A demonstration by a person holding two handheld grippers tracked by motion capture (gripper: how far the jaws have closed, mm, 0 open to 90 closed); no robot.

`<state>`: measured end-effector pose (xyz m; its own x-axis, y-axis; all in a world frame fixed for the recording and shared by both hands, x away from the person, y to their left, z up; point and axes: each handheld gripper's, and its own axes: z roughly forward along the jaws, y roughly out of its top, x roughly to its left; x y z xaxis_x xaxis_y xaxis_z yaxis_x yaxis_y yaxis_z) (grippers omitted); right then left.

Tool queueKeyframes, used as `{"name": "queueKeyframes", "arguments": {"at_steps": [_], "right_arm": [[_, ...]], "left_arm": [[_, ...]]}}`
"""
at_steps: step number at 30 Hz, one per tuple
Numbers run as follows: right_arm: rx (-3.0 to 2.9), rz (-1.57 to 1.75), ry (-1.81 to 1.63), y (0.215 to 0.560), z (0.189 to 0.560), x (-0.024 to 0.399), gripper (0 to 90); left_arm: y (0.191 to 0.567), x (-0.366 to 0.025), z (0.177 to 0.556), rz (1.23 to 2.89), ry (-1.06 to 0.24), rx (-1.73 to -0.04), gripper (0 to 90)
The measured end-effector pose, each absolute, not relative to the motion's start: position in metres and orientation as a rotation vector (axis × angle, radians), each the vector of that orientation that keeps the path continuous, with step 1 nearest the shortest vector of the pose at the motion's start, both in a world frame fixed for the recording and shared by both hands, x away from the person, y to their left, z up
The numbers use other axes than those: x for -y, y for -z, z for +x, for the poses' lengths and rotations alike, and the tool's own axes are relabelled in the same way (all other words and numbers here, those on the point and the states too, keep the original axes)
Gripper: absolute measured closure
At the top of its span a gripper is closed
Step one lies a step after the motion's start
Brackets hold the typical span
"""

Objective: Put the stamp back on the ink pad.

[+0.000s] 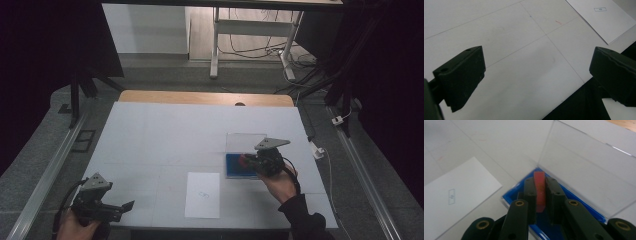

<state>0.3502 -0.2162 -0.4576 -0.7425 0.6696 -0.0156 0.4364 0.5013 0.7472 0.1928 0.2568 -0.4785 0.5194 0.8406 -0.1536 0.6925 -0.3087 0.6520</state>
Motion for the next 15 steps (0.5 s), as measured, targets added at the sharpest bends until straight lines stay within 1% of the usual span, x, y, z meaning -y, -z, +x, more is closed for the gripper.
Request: {"name": "queueKeyframes", "arguments": {"at_steps": [15], "right_arm": [[-2.438, 1.004, -1.03, 0.471, 0.365, 0.228, 80.2]], "left_arm": [[0.479, -0.257, 0.193, 2.085, -0.281, -1.243, 1.0]]}}
